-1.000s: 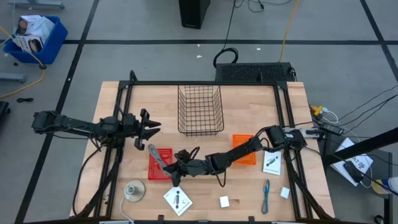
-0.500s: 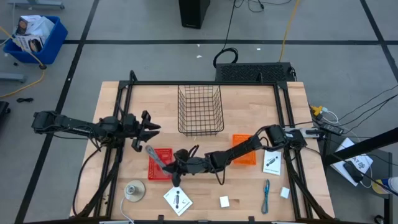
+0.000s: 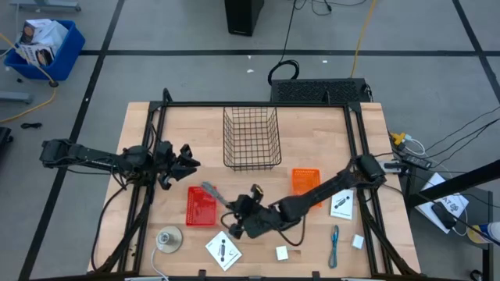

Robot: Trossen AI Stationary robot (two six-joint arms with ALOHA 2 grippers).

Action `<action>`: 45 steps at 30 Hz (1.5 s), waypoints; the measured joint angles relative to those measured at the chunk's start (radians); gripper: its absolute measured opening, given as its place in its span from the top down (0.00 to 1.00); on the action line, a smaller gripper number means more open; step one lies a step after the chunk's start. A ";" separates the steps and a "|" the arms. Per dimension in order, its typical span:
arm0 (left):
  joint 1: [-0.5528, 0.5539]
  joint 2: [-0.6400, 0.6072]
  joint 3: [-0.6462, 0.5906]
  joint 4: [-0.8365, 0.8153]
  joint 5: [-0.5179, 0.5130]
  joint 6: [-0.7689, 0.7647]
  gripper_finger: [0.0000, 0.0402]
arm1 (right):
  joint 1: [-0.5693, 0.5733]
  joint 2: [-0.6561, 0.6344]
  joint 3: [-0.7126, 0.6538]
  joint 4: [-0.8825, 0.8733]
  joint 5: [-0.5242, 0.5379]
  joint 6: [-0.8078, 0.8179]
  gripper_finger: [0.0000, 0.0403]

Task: Pick and place items into bin
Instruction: Put the white charger cable into the red bin

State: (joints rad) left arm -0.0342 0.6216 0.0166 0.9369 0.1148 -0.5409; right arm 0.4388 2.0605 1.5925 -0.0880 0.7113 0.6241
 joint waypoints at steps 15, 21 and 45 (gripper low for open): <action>-0.087 0.147 0.009 0.048 -0.153 -0.154 0.22 | -0.012 -0.089 -0.001 -0.153 0.107 -0.087 0.96; -0.183 0.224 0.035 0.117 -0.249 -0.112 0.24 | -0.074 -0.088 -0.018 -0.146 0.014 -0.095 0.96; -0.297 0.422 0.218 0.030 -0.260 -0.064 0.77 | -0.067 -0.090 -0.094 0.000 -0.085 -0.196 0.96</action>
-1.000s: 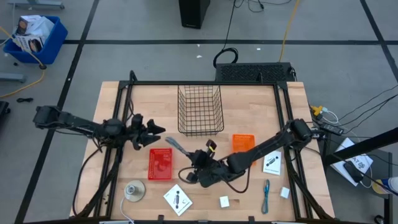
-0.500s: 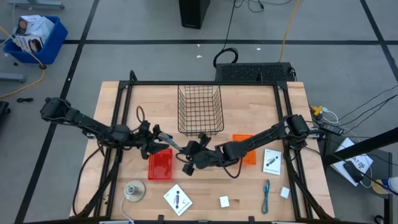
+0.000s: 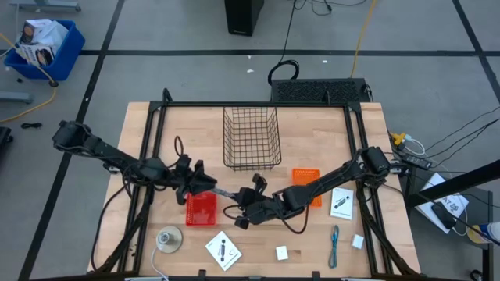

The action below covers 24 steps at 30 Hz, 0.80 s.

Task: Pick and place items into bin
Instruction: Put the white charger cable into the red bin

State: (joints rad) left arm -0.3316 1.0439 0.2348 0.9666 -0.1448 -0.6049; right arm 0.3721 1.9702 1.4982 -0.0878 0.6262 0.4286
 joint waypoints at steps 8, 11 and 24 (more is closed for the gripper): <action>-0.005 0.000 0.000 -0.064 0.012 0.008 0.81 | 0.014 -0.030 -0.001 -0.010 0.002 0.006 0.96; -0.005 -0.008 -0.001 -0.058 0.045 0.002 0.73 | 0.019 -0.035 0.000 -0.005 0.012 0.020 0.96; -0.005 -0.012 -0.002 -0.121 0.062 -0.029 0.46 | 0.017 -0.035 0.000 -0.005 0.053 0.023 0.96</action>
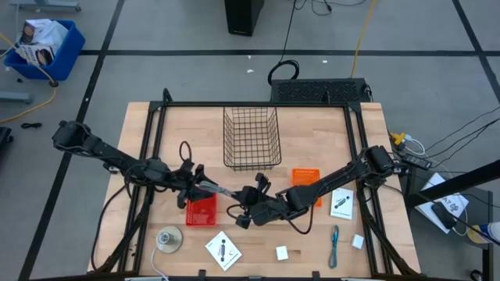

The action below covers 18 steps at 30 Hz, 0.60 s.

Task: Pick and place items into bin
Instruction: Put the white charger cable into the red bin

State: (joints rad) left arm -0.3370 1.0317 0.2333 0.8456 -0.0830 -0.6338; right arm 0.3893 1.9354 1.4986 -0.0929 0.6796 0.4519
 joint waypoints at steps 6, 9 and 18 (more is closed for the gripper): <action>0.000 0.000 0.000 -0.010 -0.015 -0.001 0.69 | 0.001 0.000 0.000 0.014 0.000 -0.028 0.96; 0.000 0.000 0.000 -0.011 -0.017 -0.003 0.83 | 0.002 0.000 0.000 0.017 -0.004 -0.047 0.94; 0.018 -0.109 -0.001 -0.129 0.088 -0.072 0.90 | 0.025 0.001 0.003 0.014 -0.054 -0.135 0.72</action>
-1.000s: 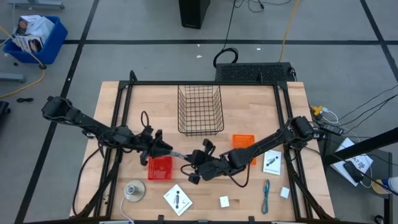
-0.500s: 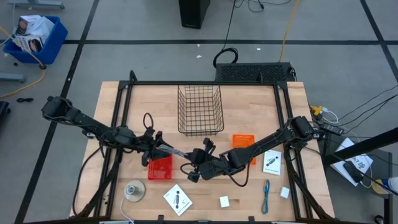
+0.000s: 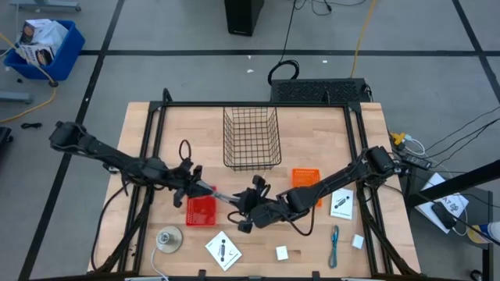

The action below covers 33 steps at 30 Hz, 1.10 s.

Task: Pick and place items into bin
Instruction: Put the white charger cable into the red bin

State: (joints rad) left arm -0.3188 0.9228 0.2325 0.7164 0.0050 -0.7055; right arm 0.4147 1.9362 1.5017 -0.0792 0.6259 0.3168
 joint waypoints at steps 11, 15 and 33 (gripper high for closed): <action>0.004 -0.287 0.000 -0.415 0.168 -0.134 0.97 | 0.091 -0.069 -0.001 -0.199 0.006 0.028 0.53; 0.005 -0.341 0.000 -0.616 0.156 -0.187 0.96 | 0.118 -0.084 -0.001 -0.251 0.005 0.089 0.54; 0.006 -0.396 0.000 -0.794 0.173 -0.249 0.95 | 0.133 -0.085 -0.101 -0.098 0.005 0.088 0.58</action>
State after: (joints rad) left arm -0.3126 0.5268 0.2329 -0.0777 0.1778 -0.9544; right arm 0.5472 1.8507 1.4007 -0.1768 0.6304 0.4051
